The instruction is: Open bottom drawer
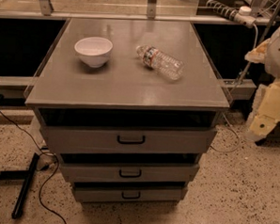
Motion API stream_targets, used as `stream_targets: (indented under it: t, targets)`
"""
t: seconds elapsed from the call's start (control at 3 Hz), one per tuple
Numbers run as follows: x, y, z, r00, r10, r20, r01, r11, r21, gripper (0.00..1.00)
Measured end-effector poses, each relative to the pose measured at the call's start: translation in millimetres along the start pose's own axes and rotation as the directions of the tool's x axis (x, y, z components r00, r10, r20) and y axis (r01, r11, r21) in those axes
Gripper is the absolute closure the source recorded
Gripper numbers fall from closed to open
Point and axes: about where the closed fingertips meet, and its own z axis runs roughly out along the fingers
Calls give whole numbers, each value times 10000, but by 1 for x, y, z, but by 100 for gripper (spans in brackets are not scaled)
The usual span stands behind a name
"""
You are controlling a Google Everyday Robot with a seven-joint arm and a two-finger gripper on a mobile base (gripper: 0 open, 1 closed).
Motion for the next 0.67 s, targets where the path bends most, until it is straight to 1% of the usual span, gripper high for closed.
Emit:
stream_targets:
  t: [0.33, 0.67]
  targets:
    - [0, 0, 0, 10000, 0, 0, 0, 10000, 1, 0]
    - [-1, 13, 4, 9997, -194, 135, 192, 9997, 131, 0]
